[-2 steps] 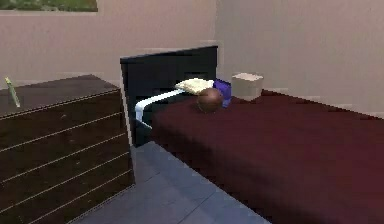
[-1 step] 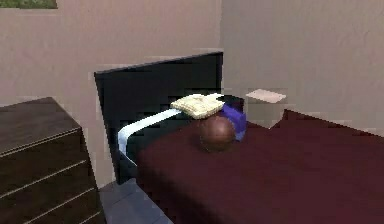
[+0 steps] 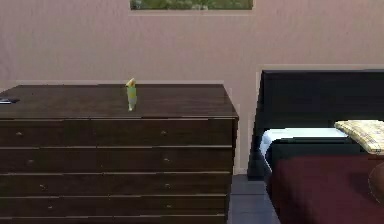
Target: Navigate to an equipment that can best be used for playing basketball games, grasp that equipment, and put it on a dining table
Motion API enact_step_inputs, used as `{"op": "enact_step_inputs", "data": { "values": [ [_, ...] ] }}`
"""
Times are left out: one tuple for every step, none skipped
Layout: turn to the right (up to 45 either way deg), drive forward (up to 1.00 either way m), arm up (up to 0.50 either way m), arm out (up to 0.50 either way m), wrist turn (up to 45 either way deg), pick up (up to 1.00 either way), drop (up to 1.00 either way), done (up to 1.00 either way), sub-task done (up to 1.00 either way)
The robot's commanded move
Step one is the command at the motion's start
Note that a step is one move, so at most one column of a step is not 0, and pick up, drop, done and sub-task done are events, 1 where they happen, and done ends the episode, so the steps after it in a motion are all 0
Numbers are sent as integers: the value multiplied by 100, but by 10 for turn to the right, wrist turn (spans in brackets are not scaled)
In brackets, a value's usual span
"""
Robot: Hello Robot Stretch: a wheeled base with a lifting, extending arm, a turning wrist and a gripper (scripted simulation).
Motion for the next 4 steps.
{"op": "enact_step_inputs", "data": {
  "values": [
    [-330, 0, 0, 0, 0, 0, 0, 0, 0],
    [450, 0, 0, 0, 0, 0, 0, 0, 0],
    [60, 0, 0, 0, 0, 0, 0, 0, 0],
    [0, 50, 0, 0, 0, 0, 0, 0, 0]
  ]
}}
